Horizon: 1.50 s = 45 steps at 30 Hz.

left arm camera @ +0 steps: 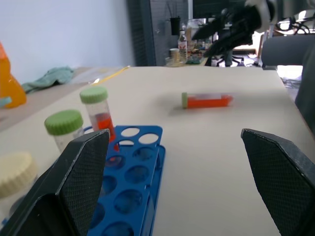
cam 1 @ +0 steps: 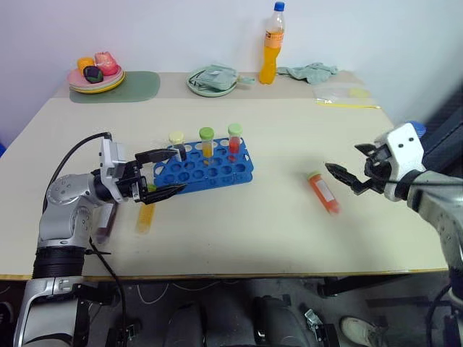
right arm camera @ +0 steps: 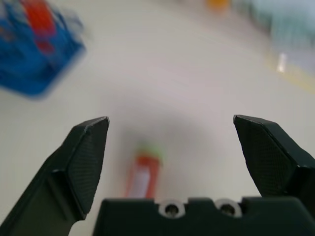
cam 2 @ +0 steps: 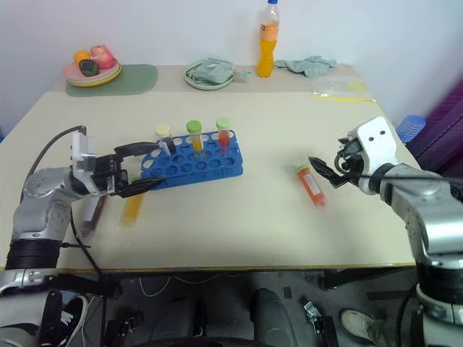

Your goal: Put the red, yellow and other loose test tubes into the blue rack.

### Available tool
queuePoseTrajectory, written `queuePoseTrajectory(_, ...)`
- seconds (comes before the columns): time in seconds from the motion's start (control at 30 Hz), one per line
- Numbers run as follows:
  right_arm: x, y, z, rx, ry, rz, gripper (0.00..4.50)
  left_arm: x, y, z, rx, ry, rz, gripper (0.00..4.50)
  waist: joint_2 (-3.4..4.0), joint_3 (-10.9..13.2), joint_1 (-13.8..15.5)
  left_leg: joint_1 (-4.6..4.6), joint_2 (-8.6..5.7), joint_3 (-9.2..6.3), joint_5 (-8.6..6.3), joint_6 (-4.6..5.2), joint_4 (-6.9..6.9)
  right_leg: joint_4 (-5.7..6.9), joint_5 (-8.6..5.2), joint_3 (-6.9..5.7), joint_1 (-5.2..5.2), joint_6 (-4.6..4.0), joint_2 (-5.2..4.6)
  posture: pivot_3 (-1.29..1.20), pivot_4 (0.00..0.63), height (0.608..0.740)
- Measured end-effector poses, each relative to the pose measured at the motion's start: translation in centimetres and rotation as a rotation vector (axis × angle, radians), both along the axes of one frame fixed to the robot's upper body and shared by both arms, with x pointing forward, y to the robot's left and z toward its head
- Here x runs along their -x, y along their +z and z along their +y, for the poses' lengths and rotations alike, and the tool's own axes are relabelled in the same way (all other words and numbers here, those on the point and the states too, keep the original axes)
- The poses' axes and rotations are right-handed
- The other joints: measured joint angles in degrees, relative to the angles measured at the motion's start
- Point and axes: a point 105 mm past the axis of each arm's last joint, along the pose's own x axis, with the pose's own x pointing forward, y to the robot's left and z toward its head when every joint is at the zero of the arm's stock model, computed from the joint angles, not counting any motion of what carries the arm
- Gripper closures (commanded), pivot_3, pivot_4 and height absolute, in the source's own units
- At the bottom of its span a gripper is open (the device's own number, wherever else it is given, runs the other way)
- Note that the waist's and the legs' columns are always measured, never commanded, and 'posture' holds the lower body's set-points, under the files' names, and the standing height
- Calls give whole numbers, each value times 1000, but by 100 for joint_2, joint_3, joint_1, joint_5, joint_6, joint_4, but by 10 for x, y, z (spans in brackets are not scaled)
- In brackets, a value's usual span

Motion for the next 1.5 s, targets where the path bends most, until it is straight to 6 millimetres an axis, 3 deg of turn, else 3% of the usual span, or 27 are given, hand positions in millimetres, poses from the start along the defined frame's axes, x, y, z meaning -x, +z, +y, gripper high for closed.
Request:
queuePoseTrajectory(0.17, -11, -15, 14, -55, -43, 238, 0, 3, -5, -15, 26, -19, 7, 98, 0, 0, 0, -10, 0, -2, -1, 3, 0, -2, 0, 0, -8, 0, 1, 0, 150, 740)
queuePoseTrajectory(0.37, -26, -31, 11, -22, -170, 400, 0, 14, -12, -20, 29, -3, 21, 98, 1, 0, 21, -42, -1, -4, -1, 3, 1, -6, 1, -3, -30, 2, -1, 0, 150, 740)
queuePoseTrajectory(0.73, -33, -65, 4, 54, -246, 559, 0, 27, -17, -25, 60, 52, 21, 98, 2, -2, 24, -60, -5, -6, -1, 3, 8, -15, 13, -3, -37, 21, -2, 0, 150, 740)
queuePoseTrajectory(0.83, -34, -66, 4, 54, -240, 564, 0, 27, -15, -26, 62, 57, 12, 98, 2, -2, 20, -60, -4, -7, -1, 3, 8, -15, 13, -4, -38, 21, -1, 0, 150, 740)
queuePoseTrajectory(0.93, -35, -66, 6, 61, -221, 565, 848, 27, -14, -26, 64, 64, 10, 0, 2, -3, 19, -60, -4, -8, -1, 3, 8, -14, 13, -4, -38, 22, -1, 0, 150, 740)
queuePoseTrajectory(1.07, -36, -67, 9, 71, -198, 561, 2929, 27, -14, -25, 64, 65, 9, 0, 1, -4, 31, -60, -5, -8, -1, 3, 10, -16, 12, -4, -36, 20, -2, 0, 150, 740)
queuePoseTrajectory(1.13, -37, -66, 10, 69, -190, 554, 3694, 27, -14, -25, 64, 65, 8, 0, 0, -5, 32, -61, -5, -8, -1, 3, 10, -17, 12, -4, -36, 20, -2, 0, 150, 740)
queuePoseTrajectory(1.23, -39, -63, 11, 49, -185, 534, 3708, 26, -14, -25, 65, 65, 8, 0, 1, -4, 26, -61, -5, -7, -1, 3, 10, -17, 13, -4, -37, 20, -2, 0, 150, 740)
queuePoseTrajectory(1.3, -45, -50, 16, 17, -147, 432, 3708, 25, -14, -24, 63, 67, 12, 0, 2, -4, 28, -63, -5, -7, -1, 3, 8, -17, 17, -5, -40, 28, -1, 0, 150, 740)
queuePoseTrajectory(1.4, -50, -19, 35, -70, -30, 134, 3708, 23, -13, -20, 55, 72, 11, 0, 1, -5, 35, -69, -2, -16, -1, 3, 3, -23, 23, -13, -42, 41, 3, 0, 150, 740)
queuePoseTrajectory(1.5, -35, 15, 65, -243, 98, -167, 3708, 22, -11, -18, 54, 74, 6, 0, 1, -5, 34, -71, 1, -24, -1, 3, 1, -24, 39, -15, -42, 68, 9, 0, 150, 740)
